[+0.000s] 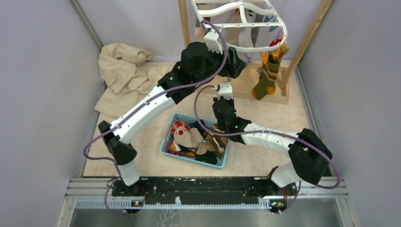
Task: Remove the socks clipped to the hanger
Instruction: Remove the sock from the hanger.
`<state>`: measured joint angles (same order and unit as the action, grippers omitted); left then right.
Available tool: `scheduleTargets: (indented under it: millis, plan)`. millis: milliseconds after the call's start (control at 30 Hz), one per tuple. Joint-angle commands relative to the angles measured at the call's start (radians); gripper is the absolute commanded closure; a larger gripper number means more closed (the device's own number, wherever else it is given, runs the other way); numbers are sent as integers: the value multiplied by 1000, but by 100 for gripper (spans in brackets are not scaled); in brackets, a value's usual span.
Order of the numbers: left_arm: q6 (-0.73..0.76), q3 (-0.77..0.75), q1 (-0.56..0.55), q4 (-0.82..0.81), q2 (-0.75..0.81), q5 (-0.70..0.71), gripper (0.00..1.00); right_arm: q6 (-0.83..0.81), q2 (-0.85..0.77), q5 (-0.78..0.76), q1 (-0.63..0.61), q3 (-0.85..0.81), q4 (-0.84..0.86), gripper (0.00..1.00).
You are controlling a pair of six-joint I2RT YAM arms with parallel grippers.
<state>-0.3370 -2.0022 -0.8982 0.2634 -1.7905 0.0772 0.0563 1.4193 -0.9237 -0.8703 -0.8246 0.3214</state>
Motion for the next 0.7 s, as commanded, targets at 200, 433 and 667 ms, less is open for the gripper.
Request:
scheduleTargets:
  millis: [200, 433, 667]
  plan:
    - [105, -118, -12, -4, -35, 58, 20, 13, 11, -18, -12, -42, 29, 100]
    - [157, -112, -11, -12, -41, 60, 25, 10, 11, -17, -12, -45, 28, 100]
    - [213, -61, -11, -24, -25, 55, 26, 1, 9, -20, -12, -47, 30, 100]
